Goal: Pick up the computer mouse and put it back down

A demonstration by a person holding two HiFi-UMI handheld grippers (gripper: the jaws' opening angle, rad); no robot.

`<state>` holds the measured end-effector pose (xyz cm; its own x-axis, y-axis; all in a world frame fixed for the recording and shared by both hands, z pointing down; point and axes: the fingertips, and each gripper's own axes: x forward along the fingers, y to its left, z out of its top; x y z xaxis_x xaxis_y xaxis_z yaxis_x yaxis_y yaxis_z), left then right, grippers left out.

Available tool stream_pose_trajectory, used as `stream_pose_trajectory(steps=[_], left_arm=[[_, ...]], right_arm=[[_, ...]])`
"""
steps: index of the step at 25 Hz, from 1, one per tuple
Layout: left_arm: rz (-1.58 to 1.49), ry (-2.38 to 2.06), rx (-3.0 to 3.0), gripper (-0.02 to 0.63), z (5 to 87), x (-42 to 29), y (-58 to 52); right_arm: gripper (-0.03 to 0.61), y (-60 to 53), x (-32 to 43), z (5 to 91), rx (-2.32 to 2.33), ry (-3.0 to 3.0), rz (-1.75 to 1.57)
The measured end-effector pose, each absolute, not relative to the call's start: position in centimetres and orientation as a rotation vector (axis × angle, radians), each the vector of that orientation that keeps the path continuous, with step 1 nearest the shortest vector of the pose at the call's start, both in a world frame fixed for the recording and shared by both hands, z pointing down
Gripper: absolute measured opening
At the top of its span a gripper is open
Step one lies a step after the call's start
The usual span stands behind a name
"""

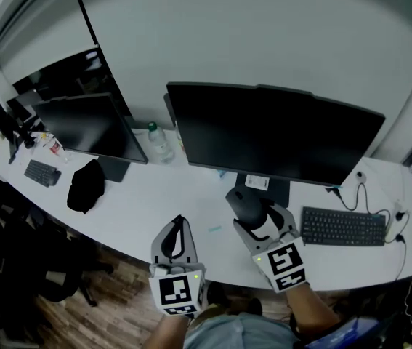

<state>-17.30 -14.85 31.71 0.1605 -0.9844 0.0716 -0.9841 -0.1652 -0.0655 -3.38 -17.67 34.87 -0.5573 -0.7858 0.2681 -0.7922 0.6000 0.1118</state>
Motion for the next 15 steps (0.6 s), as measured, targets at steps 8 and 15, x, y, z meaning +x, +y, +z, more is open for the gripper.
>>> stream_pose_trajectory(steps=[8, 15], left_arm=[[-0.168, 2.067, -2.387, 0.008, 32.9, -18.7, -15.4], [-0.198, 2.093, -2.389, 0.008, 34.1, -20.0, -16.1]], right_arm=[[0.302, -18.6, -4.5, 38.0, 1.252, -2.509, 0.098], [0.301, -19.4, -5.7, 40.2, 1.217, -2.486, 0.136]])
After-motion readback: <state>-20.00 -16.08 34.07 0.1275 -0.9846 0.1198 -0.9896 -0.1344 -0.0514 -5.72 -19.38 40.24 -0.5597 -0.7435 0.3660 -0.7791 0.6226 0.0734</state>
